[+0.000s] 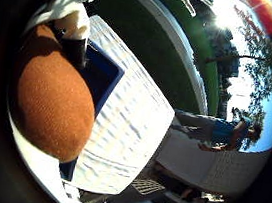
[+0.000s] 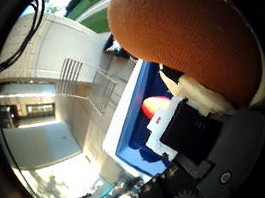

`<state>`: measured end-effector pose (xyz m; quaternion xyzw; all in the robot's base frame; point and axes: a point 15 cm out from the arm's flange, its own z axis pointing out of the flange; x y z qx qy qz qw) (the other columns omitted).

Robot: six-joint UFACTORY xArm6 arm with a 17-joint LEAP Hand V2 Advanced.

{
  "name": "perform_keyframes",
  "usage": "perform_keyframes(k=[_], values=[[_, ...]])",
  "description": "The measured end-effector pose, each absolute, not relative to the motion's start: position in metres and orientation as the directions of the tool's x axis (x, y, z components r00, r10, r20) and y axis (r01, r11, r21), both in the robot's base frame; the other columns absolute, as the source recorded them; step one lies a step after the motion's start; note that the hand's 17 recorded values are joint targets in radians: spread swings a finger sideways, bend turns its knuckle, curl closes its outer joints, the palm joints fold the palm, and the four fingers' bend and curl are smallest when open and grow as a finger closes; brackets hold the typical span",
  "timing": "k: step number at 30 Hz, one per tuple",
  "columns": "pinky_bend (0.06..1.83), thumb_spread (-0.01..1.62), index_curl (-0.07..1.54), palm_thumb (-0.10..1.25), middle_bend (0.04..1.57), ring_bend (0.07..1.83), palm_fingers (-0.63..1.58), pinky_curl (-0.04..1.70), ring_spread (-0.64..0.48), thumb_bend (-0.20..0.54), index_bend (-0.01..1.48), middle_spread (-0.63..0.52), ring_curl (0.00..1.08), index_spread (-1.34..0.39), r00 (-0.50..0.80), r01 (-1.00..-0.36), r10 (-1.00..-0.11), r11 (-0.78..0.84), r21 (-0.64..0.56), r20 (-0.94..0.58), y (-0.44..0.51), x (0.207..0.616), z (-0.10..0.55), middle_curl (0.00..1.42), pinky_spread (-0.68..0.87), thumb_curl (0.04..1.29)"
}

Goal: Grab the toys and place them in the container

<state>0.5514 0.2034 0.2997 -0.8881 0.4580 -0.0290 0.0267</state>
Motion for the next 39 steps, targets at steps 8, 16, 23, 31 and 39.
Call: perform_keyframes(k=[8, 16, 23, 31, 39], values=[[1.2, 1.19, 0.08, 0.79, 0.27, 0.92, -0.13, 0.67, 0.22, -0.036, 0.64, -0.03, 0.44, -0.46, 0.58, -0.813, -0.815, -0.579, 0.051, -0.006, 0.197, 0.535, 0.263, 0.64, 0.38, 0.5], [1.11, 1.14, 0.1, 0.78, 0.12, 0.73, -0.1, 0.55, 0.28, -0.027, 0.33, 0.05, 0.32, -0.47, 0.568, -0.823, -0.823, -0.568, -0.015, 0.0, 0.182, 0.538, 0.301, 0.44, 0.46, 0.47], [1.1, 1.11, 0.15, 0.79, 0.13, 0.69, -0.05, 0.5, 0.29, -0.03, 0.21, 0.06, 0.31, -0.47, 0.575, -0.816, -0.818, -0.571, -0.089, -0.027, 0.181, 0.533, 0.34, 0.35, 0.49, 0.47], [1.06, 1.12, 0.2, 0.56, 0.14, 0.63, -0.04, 0.45, 0.3, -0.055, 0.18, 0.06, 0.29, -0.47, 0.567, -0.822, -0.816, -0.55, -0.148, -0.111, 0.196, 0.531, 0.354, 0.3, 0.51, 0.36], [1.01, 1.13, 0.23, 0.54, 0.15, 0.6, -0.03, 0.4, 0.3, -0.024, 0.18, 0.05, 0.29, -0.46, 0.546, -0.831, -0.832, -0.525, -0.184, -0.093, 0.152, 0.516, 0.403, 0.28, 0.51, 0.32]])
